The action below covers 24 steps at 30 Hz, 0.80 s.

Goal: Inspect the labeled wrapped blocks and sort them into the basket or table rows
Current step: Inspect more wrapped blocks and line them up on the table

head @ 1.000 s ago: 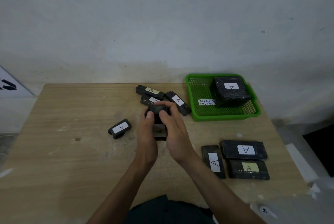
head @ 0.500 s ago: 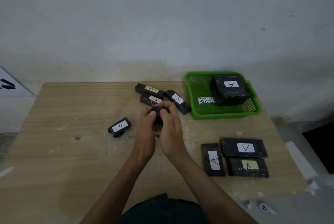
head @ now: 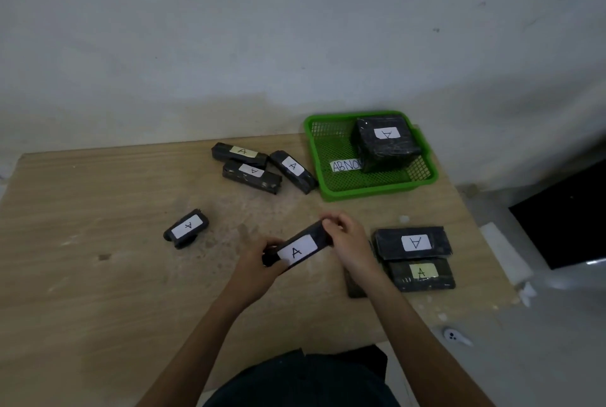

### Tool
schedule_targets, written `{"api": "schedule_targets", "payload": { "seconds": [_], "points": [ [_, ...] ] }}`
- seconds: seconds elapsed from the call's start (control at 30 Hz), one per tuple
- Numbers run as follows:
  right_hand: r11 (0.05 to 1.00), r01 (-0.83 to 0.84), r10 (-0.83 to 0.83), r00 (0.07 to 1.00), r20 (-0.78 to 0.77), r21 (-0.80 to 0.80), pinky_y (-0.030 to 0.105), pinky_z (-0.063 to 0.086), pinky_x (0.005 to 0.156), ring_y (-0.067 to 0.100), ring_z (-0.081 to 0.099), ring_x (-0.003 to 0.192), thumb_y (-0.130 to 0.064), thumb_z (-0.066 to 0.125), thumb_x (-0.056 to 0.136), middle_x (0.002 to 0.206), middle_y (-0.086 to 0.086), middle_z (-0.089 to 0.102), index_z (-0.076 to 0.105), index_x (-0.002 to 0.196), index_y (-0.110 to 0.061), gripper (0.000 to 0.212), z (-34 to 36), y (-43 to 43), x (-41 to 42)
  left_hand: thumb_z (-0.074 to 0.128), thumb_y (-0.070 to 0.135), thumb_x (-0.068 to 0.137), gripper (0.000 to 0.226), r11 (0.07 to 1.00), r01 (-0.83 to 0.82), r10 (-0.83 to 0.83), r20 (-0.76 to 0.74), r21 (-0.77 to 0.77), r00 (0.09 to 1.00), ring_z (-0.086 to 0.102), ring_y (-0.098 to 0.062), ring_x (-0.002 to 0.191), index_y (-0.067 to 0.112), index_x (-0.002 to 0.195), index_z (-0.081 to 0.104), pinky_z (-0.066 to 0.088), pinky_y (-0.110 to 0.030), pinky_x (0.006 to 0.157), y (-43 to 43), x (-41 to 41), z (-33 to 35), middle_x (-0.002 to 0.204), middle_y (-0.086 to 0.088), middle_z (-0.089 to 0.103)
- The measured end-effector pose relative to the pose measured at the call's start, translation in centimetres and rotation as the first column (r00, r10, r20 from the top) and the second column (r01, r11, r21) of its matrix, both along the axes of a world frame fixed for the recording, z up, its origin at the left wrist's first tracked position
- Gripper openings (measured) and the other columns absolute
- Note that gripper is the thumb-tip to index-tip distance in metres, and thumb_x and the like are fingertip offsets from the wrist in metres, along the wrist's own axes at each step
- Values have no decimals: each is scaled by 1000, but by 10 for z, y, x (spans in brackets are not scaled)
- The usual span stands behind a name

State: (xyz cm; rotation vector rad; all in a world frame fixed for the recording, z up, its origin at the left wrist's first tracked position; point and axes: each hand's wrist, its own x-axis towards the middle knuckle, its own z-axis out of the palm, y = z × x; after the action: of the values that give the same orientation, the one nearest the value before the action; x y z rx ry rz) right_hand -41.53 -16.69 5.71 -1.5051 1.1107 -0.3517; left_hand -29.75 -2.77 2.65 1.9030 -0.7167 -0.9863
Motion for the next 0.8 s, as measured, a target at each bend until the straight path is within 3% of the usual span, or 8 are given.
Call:
{"api": "schedule_targets", "payload": {
  "seconds": [0.07,0.17,0.27,0.4,0.67,0.8],
  "points": [
    [991,-123,113,976,-184,-47,27,47,87,15,56,105,-14,54,95,109,-4,59,64,114,-19,22,-19,-16,-14,66,15,87,29,997,-62,63,-20,52,998,58,-14,93,18,114,56,48,-22,74,-11,-1,-19,107,-1,58],
    [968,-250,218,896,-388,-31,24,44,89,18,58,110,-13,60,92,120,6,64,64,121,-10,29,-46,-32,-32,65,12,87,27,981,-122,133,-61,148,989,57,-14,87,11,113,59,44,-13,62,-23,-10,-47,104,-4,60],
    [935,-355,318,803,-504,26,21,41,88,19,58,114,-12,62,90,125,7,63,63,122,-8,32,-71,-37,-40,64,12,88,21,955,-163,190,-90,247,978,57,-16,85,9,108,61,47,-21,68,-27,-23,-75,102,-7,62],
    [884,-466,425,758,-495,44,29,43,101,24,52,122,-8,60,89,135,12,54,56,130,-7,41,-95,-40,-39,67,13,85,17,913,-243,286,-90,327,954,61,-21,85,6,101,65,51,-31,73,-27,-41,-102,96,-8,65],
    [708,-706,625,617,-479,14,32,40,100,28,49,122,-4,55,90,133,15,52,55,130,-3,41,-106,-71,-23,62,8,85,10,917,-224,197,115,330,974,52,-16,76,15,83,54,33,-12,53,-50,-89,-117,75,5,54],
    [636,-771,673,528,-518,40,36,39,102,30,44,124,2,54,88,136,15,46,52,133,0,45,-109,-81,-22,62,4,84,14,934,-209,180,121,291,976,53,-13,79,7,97,59,38,-19,64,-75,-109,-121,89,-2,60]
  ]
}}
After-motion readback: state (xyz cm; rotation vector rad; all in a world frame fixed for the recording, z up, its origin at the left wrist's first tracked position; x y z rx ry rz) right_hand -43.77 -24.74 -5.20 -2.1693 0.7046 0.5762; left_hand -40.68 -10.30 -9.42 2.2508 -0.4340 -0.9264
